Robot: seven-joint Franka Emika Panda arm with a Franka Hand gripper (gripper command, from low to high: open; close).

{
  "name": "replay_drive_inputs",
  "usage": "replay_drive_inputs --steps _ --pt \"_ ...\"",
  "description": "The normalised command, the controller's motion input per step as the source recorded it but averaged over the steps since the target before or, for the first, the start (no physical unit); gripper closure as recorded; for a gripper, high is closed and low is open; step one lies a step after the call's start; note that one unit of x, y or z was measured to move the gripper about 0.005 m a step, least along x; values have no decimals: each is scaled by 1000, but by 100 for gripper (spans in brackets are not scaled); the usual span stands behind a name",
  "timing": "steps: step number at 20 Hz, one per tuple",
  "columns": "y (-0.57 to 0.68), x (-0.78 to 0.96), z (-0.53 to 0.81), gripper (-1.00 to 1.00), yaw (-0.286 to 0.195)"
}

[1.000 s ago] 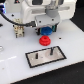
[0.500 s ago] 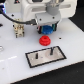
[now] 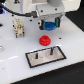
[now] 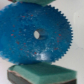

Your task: Insert the blue gear onto the right peg, followed by the red gear

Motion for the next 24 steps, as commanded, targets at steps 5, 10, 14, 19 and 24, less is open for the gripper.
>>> replay_drive_inputs --steps 5,10,14,19,24 --pt "-71 798 425 100 0" --pt "-100 832 293 100 0" --pt "-133 853 206 100 0" --pt "-183 791 170 100 0" --pt "-114 687 84 100 0"
